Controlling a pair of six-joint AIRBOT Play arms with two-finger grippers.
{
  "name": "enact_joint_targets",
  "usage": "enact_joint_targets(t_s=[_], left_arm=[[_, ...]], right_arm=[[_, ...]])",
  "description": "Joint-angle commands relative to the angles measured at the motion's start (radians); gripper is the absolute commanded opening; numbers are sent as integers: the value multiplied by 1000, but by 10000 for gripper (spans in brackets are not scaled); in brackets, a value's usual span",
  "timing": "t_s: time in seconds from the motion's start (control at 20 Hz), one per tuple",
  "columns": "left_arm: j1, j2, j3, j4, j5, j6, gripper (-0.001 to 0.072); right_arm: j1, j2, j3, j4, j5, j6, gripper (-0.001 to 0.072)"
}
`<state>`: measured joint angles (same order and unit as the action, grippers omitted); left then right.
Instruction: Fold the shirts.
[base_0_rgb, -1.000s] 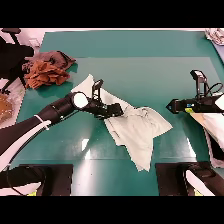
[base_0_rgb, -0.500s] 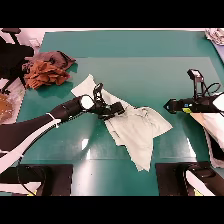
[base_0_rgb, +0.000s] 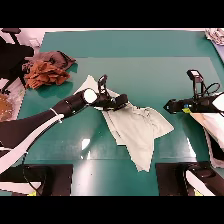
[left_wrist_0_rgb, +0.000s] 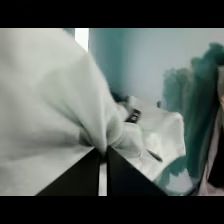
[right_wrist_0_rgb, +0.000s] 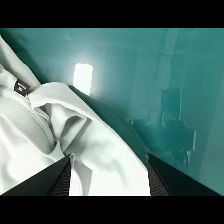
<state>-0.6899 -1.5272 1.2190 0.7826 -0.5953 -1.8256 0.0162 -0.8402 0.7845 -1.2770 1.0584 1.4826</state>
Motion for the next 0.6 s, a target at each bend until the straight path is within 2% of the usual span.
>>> enact_joint_targets(t_s=[0.0,0.15,0.4,0.55], left_arm=[[0,19,100,82,-87,27,34],[0,107,143,221,-178,23,34],[71,386,156,668,-446,-78,35],[149,499,156,832,-660,-24,35]], right_arm=[[1,0,-1,-3,0,0,524],[-4,1,-8,-10,4,0,524],[-49,1,-116,13,-4,1,524],[-65,1,-183,84,-14,1,524]])
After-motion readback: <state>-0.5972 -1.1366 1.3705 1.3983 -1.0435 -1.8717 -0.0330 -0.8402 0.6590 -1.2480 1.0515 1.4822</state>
